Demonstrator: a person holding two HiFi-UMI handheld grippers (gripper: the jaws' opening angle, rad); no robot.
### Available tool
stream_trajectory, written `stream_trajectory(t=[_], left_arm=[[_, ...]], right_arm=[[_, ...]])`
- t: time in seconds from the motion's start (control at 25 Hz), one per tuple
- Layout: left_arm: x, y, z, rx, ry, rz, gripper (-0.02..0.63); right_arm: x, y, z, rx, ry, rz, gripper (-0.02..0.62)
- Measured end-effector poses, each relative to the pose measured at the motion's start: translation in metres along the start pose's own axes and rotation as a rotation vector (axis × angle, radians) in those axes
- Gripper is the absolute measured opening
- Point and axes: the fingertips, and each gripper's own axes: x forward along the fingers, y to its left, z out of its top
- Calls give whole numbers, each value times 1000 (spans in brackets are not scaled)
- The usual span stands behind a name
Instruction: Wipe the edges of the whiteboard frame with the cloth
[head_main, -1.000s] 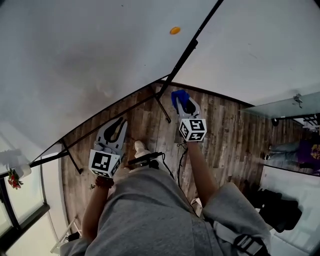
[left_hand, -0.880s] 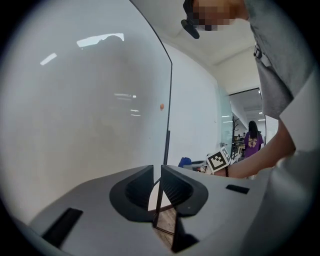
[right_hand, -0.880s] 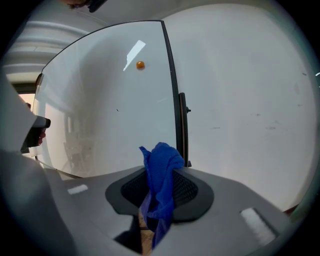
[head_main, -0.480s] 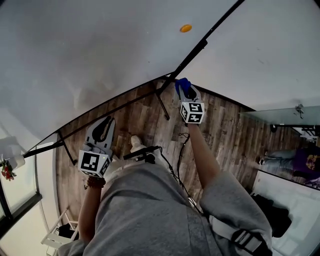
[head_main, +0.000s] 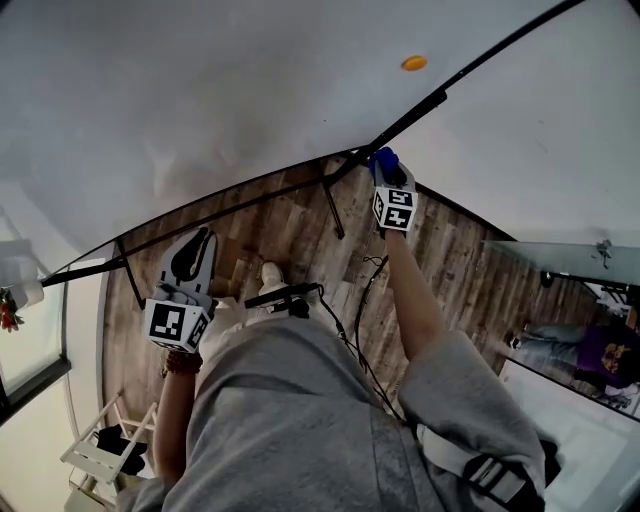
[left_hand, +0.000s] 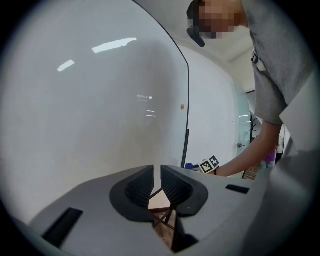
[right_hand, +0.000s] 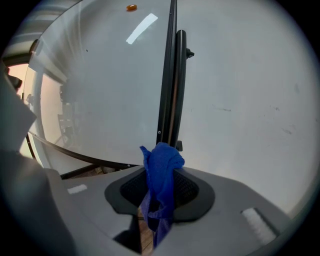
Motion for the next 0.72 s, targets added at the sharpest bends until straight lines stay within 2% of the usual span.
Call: stream_trajectory(t=[0.32,0.72], left_arm=[[-6,12,-13,-25,24,54,46],[-6,16,-12,-33,28,75,44]], right_arm=[[23,6,5,2,4,41,127],[37,11,1,14,19,52,127]])
